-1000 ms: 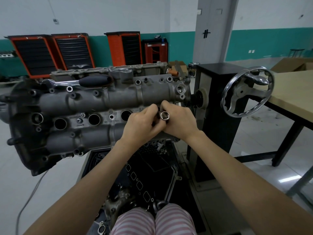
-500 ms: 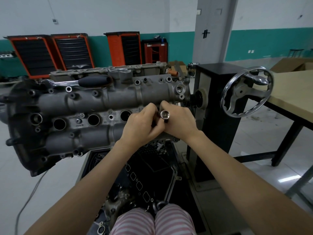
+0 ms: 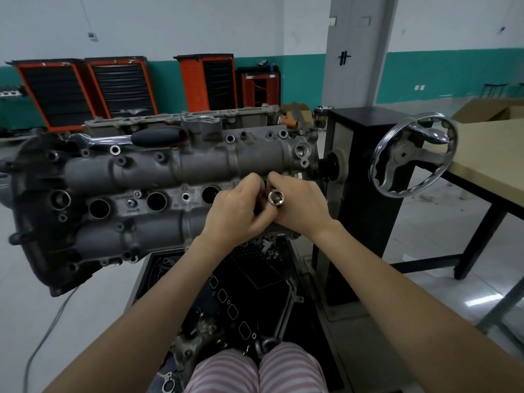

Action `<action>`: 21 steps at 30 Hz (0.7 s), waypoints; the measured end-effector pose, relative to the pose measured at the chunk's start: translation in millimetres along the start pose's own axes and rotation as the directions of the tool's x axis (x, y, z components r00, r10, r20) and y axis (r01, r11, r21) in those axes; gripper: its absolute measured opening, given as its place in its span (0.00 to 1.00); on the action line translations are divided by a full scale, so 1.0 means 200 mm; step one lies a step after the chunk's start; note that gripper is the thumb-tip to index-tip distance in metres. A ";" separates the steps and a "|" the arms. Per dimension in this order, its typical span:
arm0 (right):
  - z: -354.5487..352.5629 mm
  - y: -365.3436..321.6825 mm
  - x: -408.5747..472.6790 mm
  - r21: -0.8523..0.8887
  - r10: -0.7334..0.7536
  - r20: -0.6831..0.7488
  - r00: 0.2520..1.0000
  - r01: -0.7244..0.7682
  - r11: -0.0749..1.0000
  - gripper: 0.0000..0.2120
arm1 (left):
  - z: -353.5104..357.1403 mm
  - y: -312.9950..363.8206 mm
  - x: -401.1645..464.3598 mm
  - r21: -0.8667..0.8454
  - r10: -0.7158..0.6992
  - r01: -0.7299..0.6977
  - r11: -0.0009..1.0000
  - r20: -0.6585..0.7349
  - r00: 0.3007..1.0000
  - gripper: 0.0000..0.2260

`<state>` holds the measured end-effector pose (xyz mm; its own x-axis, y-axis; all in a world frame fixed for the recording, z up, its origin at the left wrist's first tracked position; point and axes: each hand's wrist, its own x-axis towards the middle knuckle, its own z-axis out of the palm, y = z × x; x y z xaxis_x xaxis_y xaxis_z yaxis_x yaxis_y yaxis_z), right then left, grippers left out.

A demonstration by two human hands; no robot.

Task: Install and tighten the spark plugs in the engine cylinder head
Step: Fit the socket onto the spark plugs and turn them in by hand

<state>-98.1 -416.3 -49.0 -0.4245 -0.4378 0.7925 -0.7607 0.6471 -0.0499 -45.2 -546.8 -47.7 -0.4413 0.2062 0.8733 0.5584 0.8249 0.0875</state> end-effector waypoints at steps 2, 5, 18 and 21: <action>0.00 0.00 0.00 0.003 -0.014 0.013 1.000 0.014 1.000 0.08 | 0.01 0.00 0.00 0.074 0.006 -0.007 0.997 0.006 1.000 0.13; -0.01 0.00 -0.01 0.048 -0.028 0.004 1.000 0.028 0.998 0.07 | 0.02 -0.02 0.01 0.136 0.011 -0.008 0.991 -0.019 1.000 0.15; -0.01 0.00 0.00 0.028 -0.003 0.045 0.999 0.001 1.000 0.06 | 0.01 0.00 0.01 0.123 0.012 -0.013 0.992 0.007 1.000 0.13; -0.02 -0.01 -0.01 0.071 -0.021 -0.012 1.000 0.021 0.997 0.11 | 0.02 -0.02 0.01 0.150 0.025 -0.017 0.989 -0.049 0.999 0.15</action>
<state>-94.5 -413.9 -48.7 -0.4025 -0.4433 0.8009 -0.8025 0.5918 -0.0758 -51.5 -547.2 -48.8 -0.3926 0.2008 0.8975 0.4546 0.8907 -0.0004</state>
